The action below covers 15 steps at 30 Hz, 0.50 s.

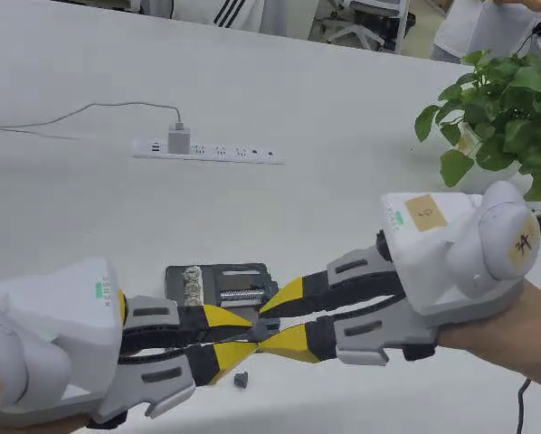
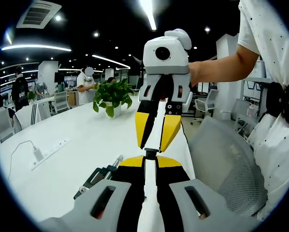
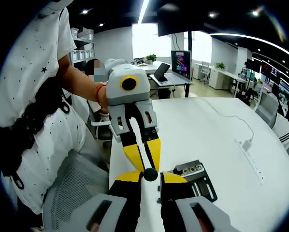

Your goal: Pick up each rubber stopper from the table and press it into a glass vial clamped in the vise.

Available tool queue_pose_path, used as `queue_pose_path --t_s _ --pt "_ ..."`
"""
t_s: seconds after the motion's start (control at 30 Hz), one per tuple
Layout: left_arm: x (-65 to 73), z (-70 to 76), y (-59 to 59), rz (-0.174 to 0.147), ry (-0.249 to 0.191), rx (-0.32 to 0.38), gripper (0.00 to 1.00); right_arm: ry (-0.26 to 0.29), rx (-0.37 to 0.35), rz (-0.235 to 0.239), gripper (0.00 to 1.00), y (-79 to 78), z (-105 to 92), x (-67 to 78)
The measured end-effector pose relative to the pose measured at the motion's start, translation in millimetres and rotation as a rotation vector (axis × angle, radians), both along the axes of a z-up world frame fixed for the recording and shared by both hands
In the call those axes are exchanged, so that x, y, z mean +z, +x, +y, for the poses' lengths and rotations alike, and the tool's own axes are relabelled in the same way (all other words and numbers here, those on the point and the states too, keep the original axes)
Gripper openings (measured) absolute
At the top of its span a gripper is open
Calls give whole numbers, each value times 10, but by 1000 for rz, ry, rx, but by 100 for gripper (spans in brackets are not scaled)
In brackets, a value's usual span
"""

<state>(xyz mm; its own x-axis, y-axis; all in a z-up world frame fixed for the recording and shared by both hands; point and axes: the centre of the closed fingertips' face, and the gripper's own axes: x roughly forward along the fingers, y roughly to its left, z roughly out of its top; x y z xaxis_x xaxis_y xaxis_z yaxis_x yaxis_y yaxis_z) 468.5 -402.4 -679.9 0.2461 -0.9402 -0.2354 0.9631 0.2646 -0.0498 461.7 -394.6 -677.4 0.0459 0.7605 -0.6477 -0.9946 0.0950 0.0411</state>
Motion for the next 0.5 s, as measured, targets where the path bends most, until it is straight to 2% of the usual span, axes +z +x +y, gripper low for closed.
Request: queue_pose_path --t_s 0.5 --pt "4 9 -3 11 1 -5 4 -11 21 -8 8 -10 12 -2"
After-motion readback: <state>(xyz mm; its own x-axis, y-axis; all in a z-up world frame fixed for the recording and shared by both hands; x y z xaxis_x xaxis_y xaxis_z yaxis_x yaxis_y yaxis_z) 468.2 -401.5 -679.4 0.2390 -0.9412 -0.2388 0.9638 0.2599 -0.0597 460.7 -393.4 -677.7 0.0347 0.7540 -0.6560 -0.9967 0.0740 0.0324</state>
